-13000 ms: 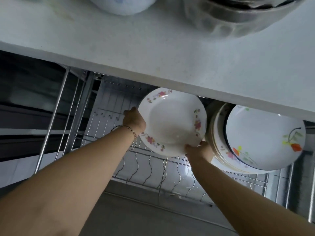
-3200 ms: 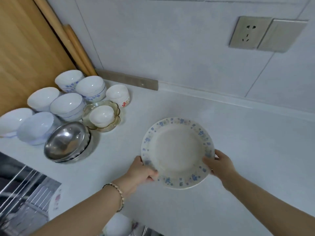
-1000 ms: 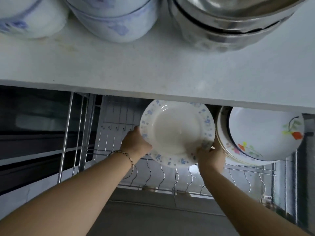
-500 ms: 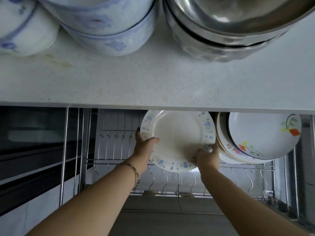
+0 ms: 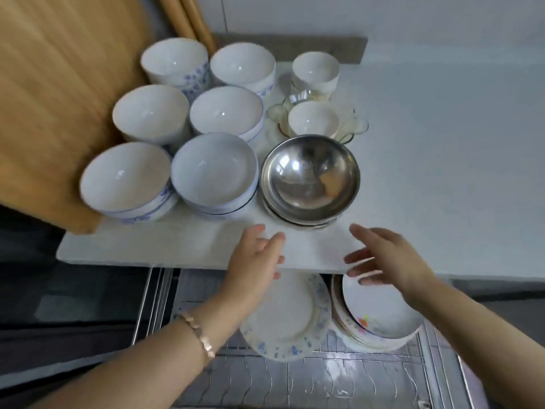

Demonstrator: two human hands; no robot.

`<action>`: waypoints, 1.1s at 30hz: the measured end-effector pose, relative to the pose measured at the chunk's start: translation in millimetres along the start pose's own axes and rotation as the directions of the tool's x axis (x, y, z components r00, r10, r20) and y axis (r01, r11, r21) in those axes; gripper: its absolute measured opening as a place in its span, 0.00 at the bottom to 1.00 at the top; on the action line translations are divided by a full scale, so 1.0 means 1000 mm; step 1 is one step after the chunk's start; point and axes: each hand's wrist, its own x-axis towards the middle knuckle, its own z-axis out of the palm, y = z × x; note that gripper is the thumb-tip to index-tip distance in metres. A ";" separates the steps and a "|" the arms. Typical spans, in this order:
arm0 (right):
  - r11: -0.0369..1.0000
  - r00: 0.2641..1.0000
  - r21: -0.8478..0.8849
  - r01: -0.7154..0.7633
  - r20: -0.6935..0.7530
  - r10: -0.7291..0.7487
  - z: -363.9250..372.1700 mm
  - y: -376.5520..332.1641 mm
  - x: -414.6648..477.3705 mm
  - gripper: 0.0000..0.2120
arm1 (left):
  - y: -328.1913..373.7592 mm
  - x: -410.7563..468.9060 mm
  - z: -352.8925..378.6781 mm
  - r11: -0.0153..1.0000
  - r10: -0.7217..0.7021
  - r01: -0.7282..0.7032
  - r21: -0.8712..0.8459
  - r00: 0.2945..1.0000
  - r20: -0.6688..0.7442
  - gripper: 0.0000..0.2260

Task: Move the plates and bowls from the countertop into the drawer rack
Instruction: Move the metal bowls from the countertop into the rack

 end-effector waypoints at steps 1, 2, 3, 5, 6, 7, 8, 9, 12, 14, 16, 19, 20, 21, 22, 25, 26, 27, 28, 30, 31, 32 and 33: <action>0.999 1.000 0.048 -0.005 0.006 0.005 -0.005 -0.016 0.005 0.19 | 0.012 0.009 0.006 0.996 -0.077 0.078 -0.034 0.997 0.011 0.20; 0.997 1.000 0.074 -0.012 0.017 0.011 -0.005 -0.029 0.012 0.24 | 0.023 0.017 0.010 0.986 -0.154 0.155 -0.056 0.988 0.031 0.24; 0.997 1.000 0.073 -0.011 0.025 0.009 -0.002 -0.039 0.021 0.29 | 0.031 0.026 0.015 0.971 -0.219 0.223 -0.086 0.974 0.050 0.25; 0.999 1.000 0.050 0.007 0.028 -0.009 0.008 -0.049 0.039 0.33 | 0.040 0.036 0.020 0.932 -0.301 0.314 -0.179 0.949 0.098 0.23; 0.998 1.000 0.058 0.017 0.015 -0.018 0.013 -0.050 0.046 0.32 | 0.042 0.039 0.021 0.927 -0.301 0.319 -0.196 0.946 0.116 0.22; 0.997 1.000 0.071 0.027 0.008 -0.027 0.016 -0.051 0.050 0.30 | 0.042 0.041 0.023 0.936 -0.282 0.301 -0.183 0.952 0.121 0.20; 0.996 0.999 0.074 0.047 0.009 -0.048 0.018 -0.050 0.051 0.27 | 0.042 0.041 0.024 0.952 -0.252 0.267 -0.149 0.961 0.113 0.17; 0.996 0.997 0.061 0.070 0.018 -0.071 0.017 -0.047 0.050 0.23 | 0.041 0.039 0.024 0.966 -0.218 0.230 -0.118 0.970 0.106 0.17; 0.992 0.989 0.064 0.112 0.088 -0.117 0.006 -0.030 0.032 0.16 | 0.033 0.023 0.023 0.981 -0.171 0.179 -0.071 0.979 0.110 0.20; 0.993 0.986 0.079 0.087 0.133 -0.097 -0.002 -0.011 0.014 0.16 | 0.021 0.000 0.020 0.984 -0.165 0.173 -0.043 0.976 0.140 0.20; 0.995 0.984 0.092 0.026 0.176 -0.042 -0.008 0.010 -0.005 0.21 | 0.007 -0.026 0.016 0.987 -0.155 0.161 -0.020 0.973 0.173 0.20; 0.986 0.970 0.147 -0.079 0.241 0.042 -0.006 0.037 -0.031 0.14 | -0.019 -0.061 0.000 0.988 -0.145 0.153 -0.019 0.967 0.207 0.24; 0.987 0.965 0.133 -0.094 0.257 0.057 -0.002 0.045 -0.038 0.13 | -0.029 -0.070 -0.009 0.989 -0.142 0.146 -0.003 0.966 0.216 0.26; 0.990 0.961 0.098 -0.096 0.270 0.066 0.005 0.054 -0.044 0.14 | -0.038 -0.077 -0.018 0.989 -0.149 0.147 0.028 0.963 0.225 0.27; 0.994 0.956 0.058 -0.092 0.285 0.072 0.013 0.062 -0.049 0.16 | -0.046 -0.083 -0.029 0.986 -0.164 0.152 0.066 0.958 0.237 0.27; 0.991 0.938 -0.018 -0.131 0.323 0.130 0.048 0.081 -0.055 0.21 | -0.072 -0.088 -0.064 0.962 -0.241 0.193 0.195 0.934 0.265 0.24; 0.988 0.933 -0.031 -0.152 0.326 0.154 0.061 0.085 -0.055 0.19 | -0.082 -0.086 -0.078 0.953 -0.262 0.206 0.224 0.930 0.259 0.20; 0.986 0.928 -0.053 -0.160 0.331 0.169 0.075 0.088 -0.054 0.17 | -0.090 -0.084 -0.091 0.946 -0.272 0.218 0.239 0.936 0.224 0.13; 0.985 0.924 -0.077 -0.151 0.342 0.169 0.090 0.090 -0.054 0.14 | -0.098 -0.080 -0.105 0.947 -0.266 0.228 0.227 0.951 0.156 0.10; 0.988 0.917 -0.108 -0.113 0.371 0.145 0.124 0.097 -0.049 0.13 | -0.121 -0.062 -0.137 0.954 -0.243 0.247 0.172 0.969 -0.046 0.18; 0.987 0.915 -0.115 -0.109 0.376 0.145 0.142 0.102 -0.044 0.14 | -0.131 -0.053 -0.153 0.941 -0.248 0.278 0.192 0.954 -0.168 0.19; 0.987 0.915 -0.113 -0.115 0.375 0.149 0.160 0.107 -0.039 0.14 | -0.142 -0.044 -0.168 0.921 -0.242 0.307 0.241 0.934 -0.262 0.17; 0.985 0.915 -0.114 -0.133 0.368 0.166 0.180 0.115 -0.030 0.13 | -0.154 -0.033 -0.183 0.892 -0.233 0.335 0.304 0.916 -0.325 0.15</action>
